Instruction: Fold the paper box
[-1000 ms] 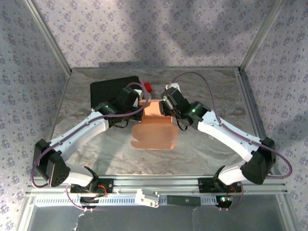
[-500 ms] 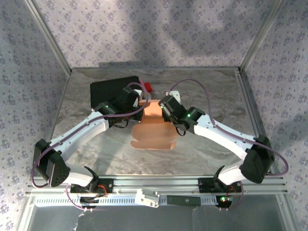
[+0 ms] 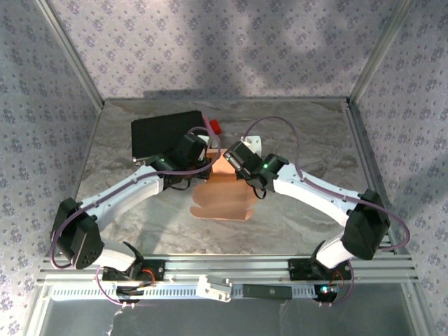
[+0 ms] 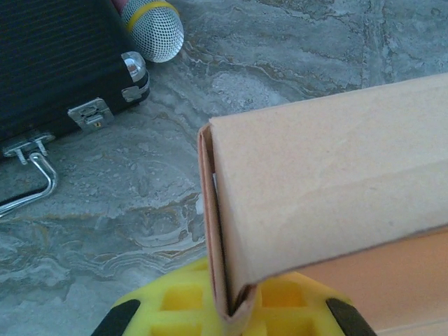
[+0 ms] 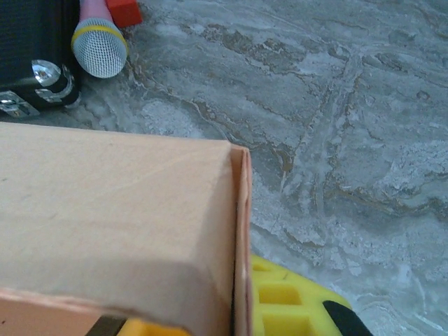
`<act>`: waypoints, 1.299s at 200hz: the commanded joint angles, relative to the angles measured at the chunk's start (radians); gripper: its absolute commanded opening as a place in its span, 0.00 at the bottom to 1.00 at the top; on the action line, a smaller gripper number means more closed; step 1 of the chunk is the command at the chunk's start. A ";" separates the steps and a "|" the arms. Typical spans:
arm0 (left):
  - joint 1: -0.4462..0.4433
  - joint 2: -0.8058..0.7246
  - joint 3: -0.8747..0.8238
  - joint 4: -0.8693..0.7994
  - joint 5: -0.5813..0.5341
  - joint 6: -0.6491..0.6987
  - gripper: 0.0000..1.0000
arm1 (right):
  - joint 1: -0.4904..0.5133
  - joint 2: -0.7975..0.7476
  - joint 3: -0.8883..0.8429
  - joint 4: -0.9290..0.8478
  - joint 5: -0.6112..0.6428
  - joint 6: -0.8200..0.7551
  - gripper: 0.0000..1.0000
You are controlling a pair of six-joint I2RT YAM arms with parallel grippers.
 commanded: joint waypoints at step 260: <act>0.000 0.208 -0.345 0.618 0.091 -0.071 0.13 | -0.103 0.143 -0.047 0.074 -0.211 -0.030 0.00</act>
